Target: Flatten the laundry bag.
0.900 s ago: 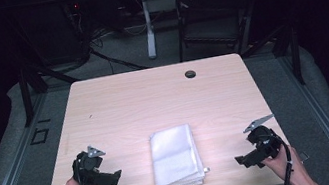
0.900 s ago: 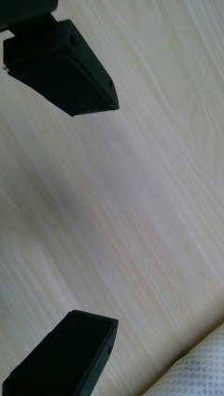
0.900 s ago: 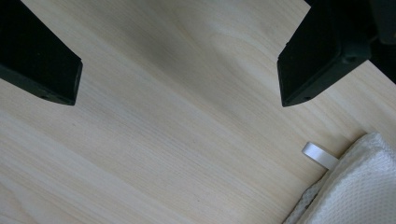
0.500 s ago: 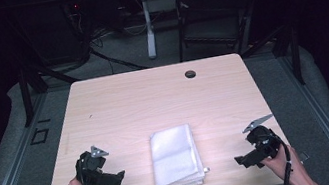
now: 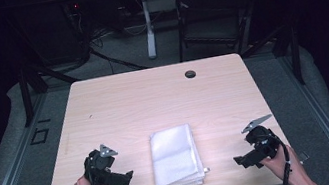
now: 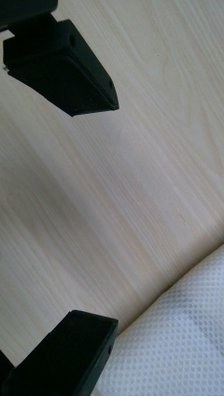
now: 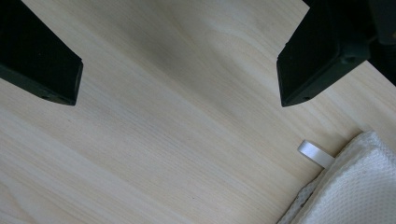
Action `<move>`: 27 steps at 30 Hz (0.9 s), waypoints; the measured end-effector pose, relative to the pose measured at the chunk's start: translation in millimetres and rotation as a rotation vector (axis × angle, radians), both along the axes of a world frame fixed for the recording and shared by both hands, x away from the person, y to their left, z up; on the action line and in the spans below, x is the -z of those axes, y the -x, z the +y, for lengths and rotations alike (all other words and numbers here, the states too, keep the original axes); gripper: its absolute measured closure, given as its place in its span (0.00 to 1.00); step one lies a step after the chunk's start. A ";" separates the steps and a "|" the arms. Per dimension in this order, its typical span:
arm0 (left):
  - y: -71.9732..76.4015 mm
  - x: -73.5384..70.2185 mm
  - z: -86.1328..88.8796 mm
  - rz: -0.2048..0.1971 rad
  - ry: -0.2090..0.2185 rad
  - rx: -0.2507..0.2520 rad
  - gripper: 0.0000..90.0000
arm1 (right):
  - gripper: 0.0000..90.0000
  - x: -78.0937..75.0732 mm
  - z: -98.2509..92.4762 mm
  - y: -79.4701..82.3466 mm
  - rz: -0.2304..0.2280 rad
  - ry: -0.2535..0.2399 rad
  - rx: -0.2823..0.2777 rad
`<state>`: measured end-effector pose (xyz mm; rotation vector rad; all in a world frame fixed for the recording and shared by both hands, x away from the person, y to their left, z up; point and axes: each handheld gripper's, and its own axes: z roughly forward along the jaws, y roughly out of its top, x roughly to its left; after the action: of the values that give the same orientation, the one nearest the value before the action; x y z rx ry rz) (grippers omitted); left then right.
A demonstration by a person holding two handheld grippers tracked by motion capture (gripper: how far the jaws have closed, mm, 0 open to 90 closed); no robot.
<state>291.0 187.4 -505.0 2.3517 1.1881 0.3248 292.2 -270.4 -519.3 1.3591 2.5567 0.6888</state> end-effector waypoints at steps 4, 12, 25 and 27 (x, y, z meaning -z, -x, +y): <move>-0.3 -2.5 -10.3 0.004 -0.004 0.015 0.00 | 0.00 1.4 -0.1 -0.8 0.015 -0.007 -0.009; 4.3 -6.5 -44.0 -0.007 -0.003 0.105 0.00 | 0.00 1.2 -2.1 2.4 0.004 -0.020 0.007; 5.7 -1.5 -96.5 -0.009 -0.020 0.230 0.00 | 0.00 1.9 -2.5 3.4 0.021 -0.003 0.002; 6.0 1.3 -104.7 0.011 -0.034 0.251 0.00 | 0.00 2.8 -2.0 3.3 0.022 -0.016 0.001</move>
<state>284.9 82.6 -506.3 2.4993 0.8837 0.2477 288.9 -272.4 -522.1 1.3801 2.5731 0.7002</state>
